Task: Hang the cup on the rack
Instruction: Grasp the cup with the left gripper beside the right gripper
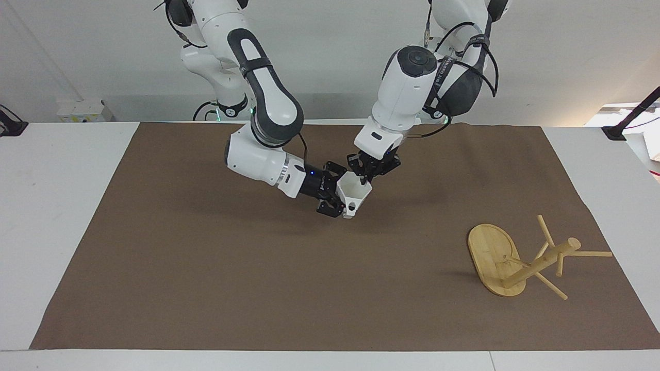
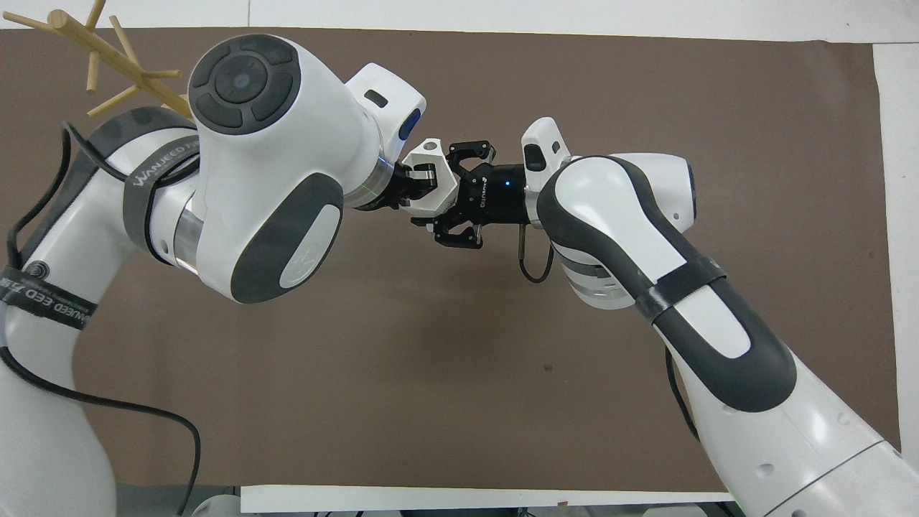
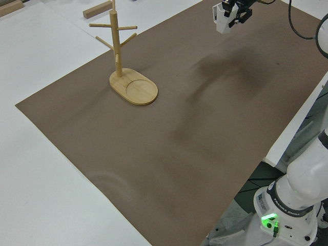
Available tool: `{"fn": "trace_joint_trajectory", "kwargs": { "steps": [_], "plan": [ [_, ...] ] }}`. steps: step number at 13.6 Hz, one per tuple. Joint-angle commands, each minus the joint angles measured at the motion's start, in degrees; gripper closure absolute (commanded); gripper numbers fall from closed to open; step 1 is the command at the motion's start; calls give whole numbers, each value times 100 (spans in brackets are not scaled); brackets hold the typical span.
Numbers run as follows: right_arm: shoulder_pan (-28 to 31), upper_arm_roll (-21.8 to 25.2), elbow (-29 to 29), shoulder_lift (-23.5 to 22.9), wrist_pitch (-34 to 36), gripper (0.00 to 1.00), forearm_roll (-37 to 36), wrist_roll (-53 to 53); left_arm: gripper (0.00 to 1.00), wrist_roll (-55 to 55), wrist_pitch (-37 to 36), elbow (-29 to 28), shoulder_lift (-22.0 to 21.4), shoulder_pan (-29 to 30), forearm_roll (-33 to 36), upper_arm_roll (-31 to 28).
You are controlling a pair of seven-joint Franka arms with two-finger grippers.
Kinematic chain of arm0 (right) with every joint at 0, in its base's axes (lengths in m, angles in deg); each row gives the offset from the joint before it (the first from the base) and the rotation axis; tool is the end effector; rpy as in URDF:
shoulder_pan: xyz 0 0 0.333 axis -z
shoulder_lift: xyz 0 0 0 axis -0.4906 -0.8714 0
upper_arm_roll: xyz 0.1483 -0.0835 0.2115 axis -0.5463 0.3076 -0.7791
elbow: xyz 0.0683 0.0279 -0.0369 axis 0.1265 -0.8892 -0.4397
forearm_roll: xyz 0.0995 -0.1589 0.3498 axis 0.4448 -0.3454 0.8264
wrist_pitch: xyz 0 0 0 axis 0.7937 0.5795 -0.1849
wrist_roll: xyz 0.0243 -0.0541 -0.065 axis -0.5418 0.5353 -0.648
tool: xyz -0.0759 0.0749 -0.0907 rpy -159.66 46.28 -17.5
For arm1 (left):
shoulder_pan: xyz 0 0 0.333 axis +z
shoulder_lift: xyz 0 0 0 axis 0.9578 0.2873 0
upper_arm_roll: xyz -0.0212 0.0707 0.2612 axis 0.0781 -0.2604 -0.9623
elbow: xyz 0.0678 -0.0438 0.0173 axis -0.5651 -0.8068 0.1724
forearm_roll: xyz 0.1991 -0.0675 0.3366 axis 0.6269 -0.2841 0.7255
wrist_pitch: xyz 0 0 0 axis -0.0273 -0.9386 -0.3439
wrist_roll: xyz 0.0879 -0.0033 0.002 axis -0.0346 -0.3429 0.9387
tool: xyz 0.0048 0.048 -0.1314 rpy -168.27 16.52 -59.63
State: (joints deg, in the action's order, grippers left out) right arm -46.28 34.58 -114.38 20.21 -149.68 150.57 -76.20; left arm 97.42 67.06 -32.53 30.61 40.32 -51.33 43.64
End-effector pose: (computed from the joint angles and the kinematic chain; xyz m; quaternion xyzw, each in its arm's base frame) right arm 0.5661 0.3263 0.3059 -0.6689 -0.5347 -0.3691 0.3612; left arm 0.5100 -0.3991 0.4432 0.9963 0.0237 -0.0019 0.0832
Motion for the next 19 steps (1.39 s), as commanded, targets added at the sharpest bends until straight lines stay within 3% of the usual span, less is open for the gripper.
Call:
{"fn": "trace_joint_trajectory", "kwargs": {
  "steps": [1, 2, 4, 6, 7, 8, 16, 19],
  "plan": [
    [29, -15, -86, 121, -25, 52, 195, -132, 100, 187, 92, -92, -51, -68, -151, -67],
    [38, -15, -86, 130, -7, 51, 186, -140, 100, 416, 328, -100, -42, -68, -125, -84],
    [38, -15, -77, 130, 11, 39, 186, -149, 100, 471, 392, -91, -34, -77, -89, -93],
    [29, -15, -77, 130, -7, 39, 186, -149, 100, 471, 400, -100, -34, -77, -80, -93],
    [38, -15, -68, 130, 19, 29, 186, -140, 100, 471, 400, -100, -34, -77, -89, -93],
    [46, -15, -68, 130, 28, 0, 186, -140, 100, 480, 409, -91, -34, -77, -80, -93],
    [177, 3, -42, 121, 72, 0, 89, -158, 100, 559, 611, -100, -16, -60, -63, -120],
    [379, 3, -51, 130, 431, 0, 80, -202, 100, 602, 638, -91, -16, -24, 173, -129]
  ]
}}
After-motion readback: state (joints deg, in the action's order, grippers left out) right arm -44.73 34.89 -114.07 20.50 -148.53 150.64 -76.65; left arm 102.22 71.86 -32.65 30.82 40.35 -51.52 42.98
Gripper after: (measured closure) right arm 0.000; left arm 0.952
